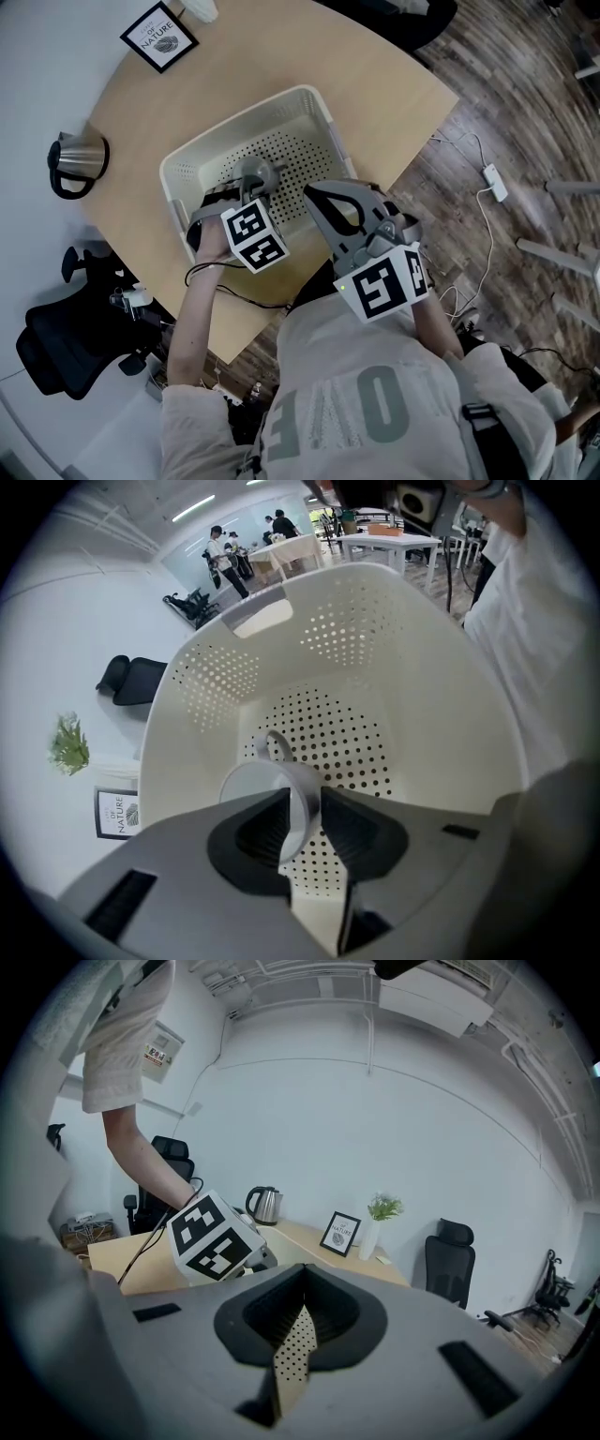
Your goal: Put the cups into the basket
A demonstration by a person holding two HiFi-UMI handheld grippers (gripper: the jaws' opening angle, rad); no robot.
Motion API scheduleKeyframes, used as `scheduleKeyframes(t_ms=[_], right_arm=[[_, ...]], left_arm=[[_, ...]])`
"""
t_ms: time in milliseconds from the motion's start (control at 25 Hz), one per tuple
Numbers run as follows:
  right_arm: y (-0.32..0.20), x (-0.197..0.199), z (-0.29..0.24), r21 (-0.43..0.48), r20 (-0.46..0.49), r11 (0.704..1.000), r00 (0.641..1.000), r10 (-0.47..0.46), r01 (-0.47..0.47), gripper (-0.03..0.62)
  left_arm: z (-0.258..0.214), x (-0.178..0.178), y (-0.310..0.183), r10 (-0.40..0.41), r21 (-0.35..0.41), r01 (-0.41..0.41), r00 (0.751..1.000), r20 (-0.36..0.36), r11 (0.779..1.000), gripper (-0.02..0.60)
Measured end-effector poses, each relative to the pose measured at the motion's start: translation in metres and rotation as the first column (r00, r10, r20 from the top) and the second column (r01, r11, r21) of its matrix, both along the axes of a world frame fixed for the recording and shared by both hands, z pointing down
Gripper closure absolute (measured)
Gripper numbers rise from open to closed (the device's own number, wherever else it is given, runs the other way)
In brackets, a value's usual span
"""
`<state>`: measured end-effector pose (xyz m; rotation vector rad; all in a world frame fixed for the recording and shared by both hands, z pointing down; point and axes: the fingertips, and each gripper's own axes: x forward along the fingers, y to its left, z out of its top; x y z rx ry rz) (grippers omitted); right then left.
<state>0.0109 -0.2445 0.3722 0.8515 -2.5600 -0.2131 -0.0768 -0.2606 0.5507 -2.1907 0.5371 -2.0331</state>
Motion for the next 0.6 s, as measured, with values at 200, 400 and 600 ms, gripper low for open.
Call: scheduleKeyframes(t_ms=[200,400,600], right_arm=[[0.001,-0.004,-0.004,0.017,-0.015,1.0,1.0,-0.014,0.014,0.595],[0.001,-0.015,-0.013,0.039,-0.021,0.999,0.999,-0.036,0.037,0.595],[0.007,-0.031,-0.019,0.061,-0.036,0.996,0.997,-0.064,0.066,0.595]], left_arm=[[-0.023,-0.003,0.004,-0.029,0.037,0.03,0.999,-0.033,0.999,0.479],[-0.06,-0.008,0.008,-0.084,0.077,0.094,0.988,-0.126,0.993,0.479],[-0.125,-0.009,0.004,-0.127,0.227,0.222,0.921,-0.368,0.948,0.482]])
